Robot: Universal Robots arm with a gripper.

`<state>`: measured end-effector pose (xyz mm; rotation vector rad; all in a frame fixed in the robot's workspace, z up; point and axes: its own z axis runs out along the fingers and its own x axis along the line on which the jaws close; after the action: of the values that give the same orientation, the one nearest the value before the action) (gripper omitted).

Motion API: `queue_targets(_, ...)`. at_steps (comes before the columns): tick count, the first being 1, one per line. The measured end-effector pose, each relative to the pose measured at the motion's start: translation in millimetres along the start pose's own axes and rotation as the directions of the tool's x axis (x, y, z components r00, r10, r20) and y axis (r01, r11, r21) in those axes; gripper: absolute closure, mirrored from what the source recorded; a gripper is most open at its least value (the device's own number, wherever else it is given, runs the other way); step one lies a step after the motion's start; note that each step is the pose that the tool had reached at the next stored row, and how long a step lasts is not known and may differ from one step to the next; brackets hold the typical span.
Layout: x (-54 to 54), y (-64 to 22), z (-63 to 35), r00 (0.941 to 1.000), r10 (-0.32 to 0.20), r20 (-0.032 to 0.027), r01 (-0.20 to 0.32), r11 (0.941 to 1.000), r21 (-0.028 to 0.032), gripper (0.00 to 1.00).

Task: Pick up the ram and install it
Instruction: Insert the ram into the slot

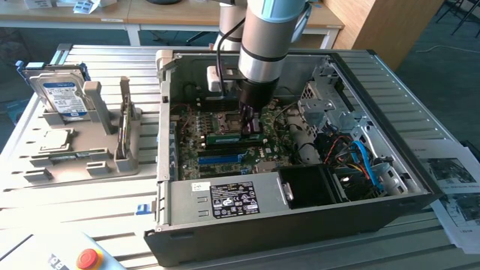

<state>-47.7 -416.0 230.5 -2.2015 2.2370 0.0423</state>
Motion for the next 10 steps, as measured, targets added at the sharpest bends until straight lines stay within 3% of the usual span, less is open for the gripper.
queue_targets(10,-0.8,0.4,0.7,1.0000,0.001,-0.0001,-0.001,1.0000,0.0000,0.88)
